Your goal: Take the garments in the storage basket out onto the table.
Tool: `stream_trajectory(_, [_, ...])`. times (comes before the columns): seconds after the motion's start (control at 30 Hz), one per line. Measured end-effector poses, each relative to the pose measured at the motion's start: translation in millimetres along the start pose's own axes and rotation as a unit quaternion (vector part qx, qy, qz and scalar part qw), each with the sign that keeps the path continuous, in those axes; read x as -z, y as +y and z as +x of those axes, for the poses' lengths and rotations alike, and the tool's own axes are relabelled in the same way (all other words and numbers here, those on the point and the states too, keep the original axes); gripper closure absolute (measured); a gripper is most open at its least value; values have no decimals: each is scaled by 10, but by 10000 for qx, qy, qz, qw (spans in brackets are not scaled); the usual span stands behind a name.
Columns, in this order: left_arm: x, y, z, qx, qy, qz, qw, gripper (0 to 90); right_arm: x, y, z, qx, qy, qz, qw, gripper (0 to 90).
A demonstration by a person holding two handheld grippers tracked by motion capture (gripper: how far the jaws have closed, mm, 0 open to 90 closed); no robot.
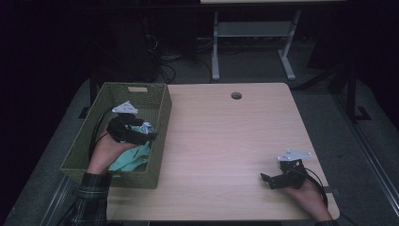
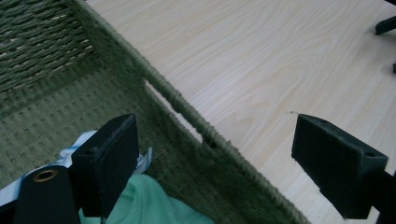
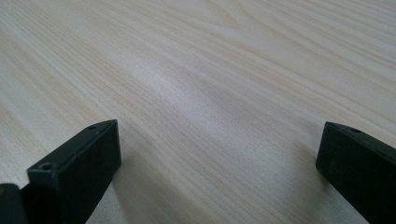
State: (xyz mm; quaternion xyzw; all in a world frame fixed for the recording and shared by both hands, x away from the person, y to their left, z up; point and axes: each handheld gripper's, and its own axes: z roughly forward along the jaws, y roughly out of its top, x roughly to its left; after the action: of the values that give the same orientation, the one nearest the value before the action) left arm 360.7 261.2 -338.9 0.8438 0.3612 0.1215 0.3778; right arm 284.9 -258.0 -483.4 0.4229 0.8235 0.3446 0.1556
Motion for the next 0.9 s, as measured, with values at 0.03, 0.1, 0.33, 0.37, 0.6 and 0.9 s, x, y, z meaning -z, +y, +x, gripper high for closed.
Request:
stream_trajectory(0.03, [6, -7, 7, 37, 9, -19, 10000, 142, 0, 0, 0, -1, -1, 0, 10000, 0])
stream_trajectory(0.1, [26, -24, 39, 50, 49, 5, 10000, 142, 0, 0, 0, -2, 0, 1, 10000, 0])
stream_trajectory(0.33, [71, -66, 116, 77, 144, 17, 9999, 142, 0, 0, 0, -1, 0, 0, 10000, 0])
stream_trajectory(0.37, [79, -89, 138, 145, 190, 16, 9997, 142, 0, 0, 0, -2, 1, -1, 10000, 0])
stream_trajectory(0.6, [96, -145, 214, 166, 303, 133, 9993, 143, 0, 0, 0, -3, 1, 0, 10000, 0])
stream_trajectory(0.9, [83, -249, 343, 290, 503, 277, 9979, 145, 0, 0, 0, -2, -1, 0, 10000, 0])
